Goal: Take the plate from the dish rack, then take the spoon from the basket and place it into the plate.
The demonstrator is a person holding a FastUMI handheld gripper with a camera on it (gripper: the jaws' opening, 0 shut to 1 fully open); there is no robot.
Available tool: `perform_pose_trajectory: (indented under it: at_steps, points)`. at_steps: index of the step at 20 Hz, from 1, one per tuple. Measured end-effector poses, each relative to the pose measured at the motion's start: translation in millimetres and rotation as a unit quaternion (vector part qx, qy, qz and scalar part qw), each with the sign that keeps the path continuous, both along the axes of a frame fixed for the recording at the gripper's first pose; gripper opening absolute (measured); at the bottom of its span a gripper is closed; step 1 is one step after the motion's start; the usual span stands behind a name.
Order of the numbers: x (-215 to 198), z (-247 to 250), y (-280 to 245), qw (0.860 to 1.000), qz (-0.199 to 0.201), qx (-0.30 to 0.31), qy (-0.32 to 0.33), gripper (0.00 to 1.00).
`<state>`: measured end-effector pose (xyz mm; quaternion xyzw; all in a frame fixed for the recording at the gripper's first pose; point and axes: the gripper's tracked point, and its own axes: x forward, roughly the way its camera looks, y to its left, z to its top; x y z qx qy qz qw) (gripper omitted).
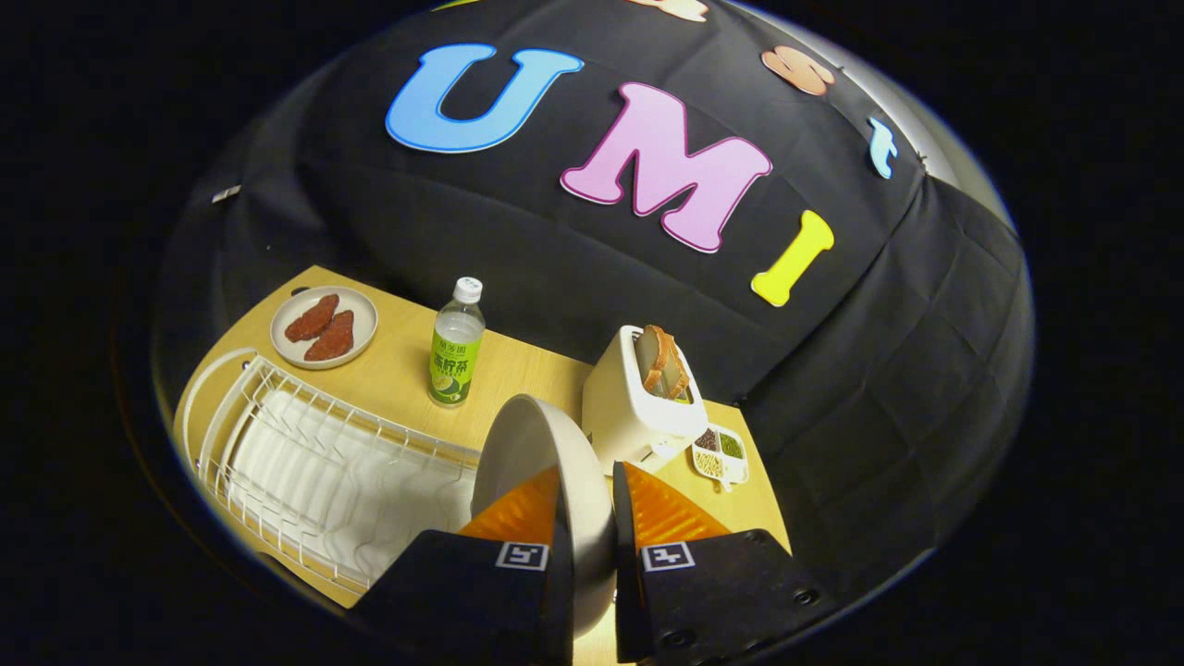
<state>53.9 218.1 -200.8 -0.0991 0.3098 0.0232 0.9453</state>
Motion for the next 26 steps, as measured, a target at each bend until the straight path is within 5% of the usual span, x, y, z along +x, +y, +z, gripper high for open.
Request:
perform_pose_trajectory:
  at_steps: [7, 11, 18, 26]
  points:
    - [-14, 18, -41, 0.99, -0.03, 0.138, 0.02, 0.22]
    - [-32, 25, -49, 0.973, -0.008, 0.227, 0.036, 0.22]
    - [-82, 13, -95, 0.954, -0.005, 0.292, 0.067, 0.22]
    - [-164, -65, -145, 0.944, -0.045, 0.295, 0.139, 0.22]
